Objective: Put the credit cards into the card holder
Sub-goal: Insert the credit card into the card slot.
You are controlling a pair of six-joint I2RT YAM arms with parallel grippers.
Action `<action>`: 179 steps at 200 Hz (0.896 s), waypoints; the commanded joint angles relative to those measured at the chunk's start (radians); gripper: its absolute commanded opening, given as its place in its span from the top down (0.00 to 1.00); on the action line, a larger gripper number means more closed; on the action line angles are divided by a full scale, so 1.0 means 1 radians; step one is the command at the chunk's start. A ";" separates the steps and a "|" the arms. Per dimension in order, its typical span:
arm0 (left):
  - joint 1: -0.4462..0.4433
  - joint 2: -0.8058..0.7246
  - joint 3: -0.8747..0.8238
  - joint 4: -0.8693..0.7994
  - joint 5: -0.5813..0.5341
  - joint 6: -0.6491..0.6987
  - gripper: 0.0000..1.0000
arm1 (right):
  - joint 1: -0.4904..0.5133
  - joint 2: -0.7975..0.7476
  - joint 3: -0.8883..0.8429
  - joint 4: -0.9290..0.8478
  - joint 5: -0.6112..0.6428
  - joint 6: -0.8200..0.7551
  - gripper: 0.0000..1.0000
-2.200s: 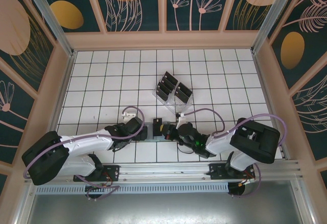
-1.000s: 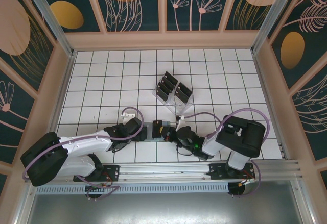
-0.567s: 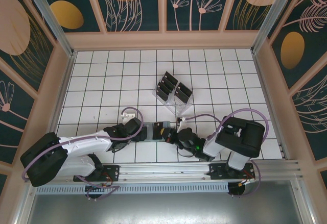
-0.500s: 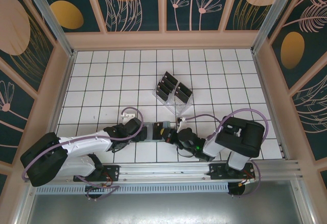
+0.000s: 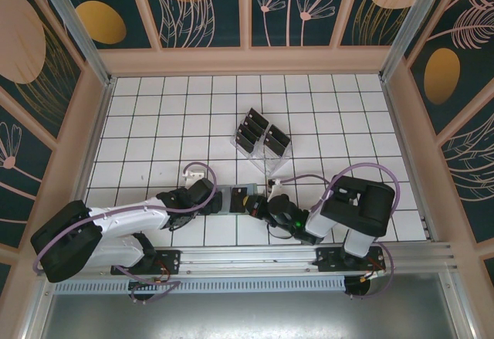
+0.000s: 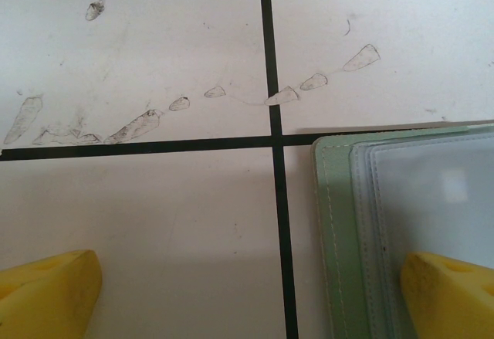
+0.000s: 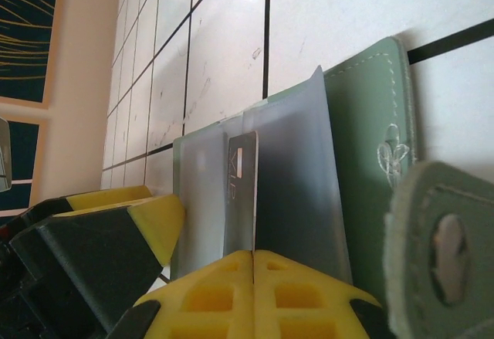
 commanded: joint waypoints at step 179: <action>-0.007 0.000 -0.028 -0.019 0.010 -0.004 0.02 | -0.059 0.078 0.044 0.004 -0.118 -0.022 1.00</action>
